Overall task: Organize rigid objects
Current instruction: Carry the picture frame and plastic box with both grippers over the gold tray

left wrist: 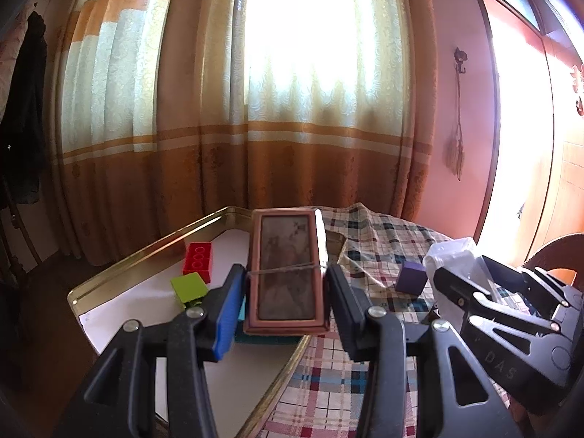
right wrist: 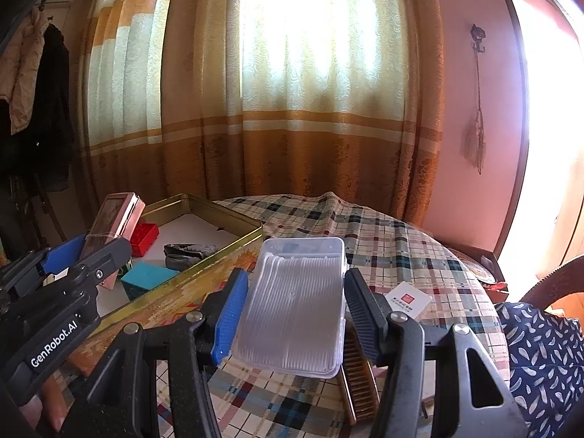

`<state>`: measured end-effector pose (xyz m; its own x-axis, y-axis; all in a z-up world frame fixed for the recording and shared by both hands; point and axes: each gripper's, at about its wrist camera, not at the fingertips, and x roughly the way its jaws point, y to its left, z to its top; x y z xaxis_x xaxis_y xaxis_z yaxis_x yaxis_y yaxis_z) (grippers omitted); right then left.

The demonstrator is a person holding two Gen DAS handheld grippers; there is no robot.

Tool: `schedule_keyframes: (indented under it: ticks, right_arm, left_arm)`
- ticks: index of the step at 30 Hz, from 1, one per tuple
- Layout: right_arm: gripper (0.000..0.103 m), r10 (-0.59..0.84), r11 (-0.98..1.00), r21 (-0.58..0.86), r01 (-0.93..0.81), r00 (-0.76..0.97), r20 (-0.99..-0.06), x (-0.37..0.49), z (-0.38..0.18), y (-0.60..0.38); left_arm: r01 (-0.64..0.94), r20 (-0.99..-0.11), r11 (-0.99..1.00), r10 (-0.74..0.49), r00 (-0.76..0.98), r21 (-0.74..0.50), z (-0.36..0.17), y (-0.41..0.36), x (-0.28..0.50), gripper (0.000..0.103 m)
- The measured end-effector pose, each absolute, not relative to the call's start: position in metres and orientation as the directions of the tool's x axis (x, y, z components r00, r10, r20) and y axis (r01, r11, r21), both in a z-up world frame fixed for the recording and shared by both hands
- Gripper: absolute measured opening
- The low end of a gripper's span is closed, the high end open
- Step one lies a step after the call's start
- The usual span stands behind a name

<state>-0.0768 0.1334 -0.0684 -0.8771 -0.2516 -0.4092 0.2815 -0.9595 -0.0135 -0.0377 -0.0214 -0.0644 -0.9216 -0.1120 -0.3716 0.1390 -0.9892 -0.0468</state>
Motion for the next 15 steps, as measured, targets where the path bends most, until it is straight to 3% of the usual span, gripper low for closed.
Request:
schedule_keyframes:
  ticks: [15]
  right_arm:
    - [0.057,-0.268,-0.953,-0.029,0.302,-0.880,-0.391,-0.070,-0.067,0.124]
  left_arm:
    - [0.158,-0.368,-0.985,-0.123,-0.922,-0.066,-0.063,-0.039,-0.031,0.046]
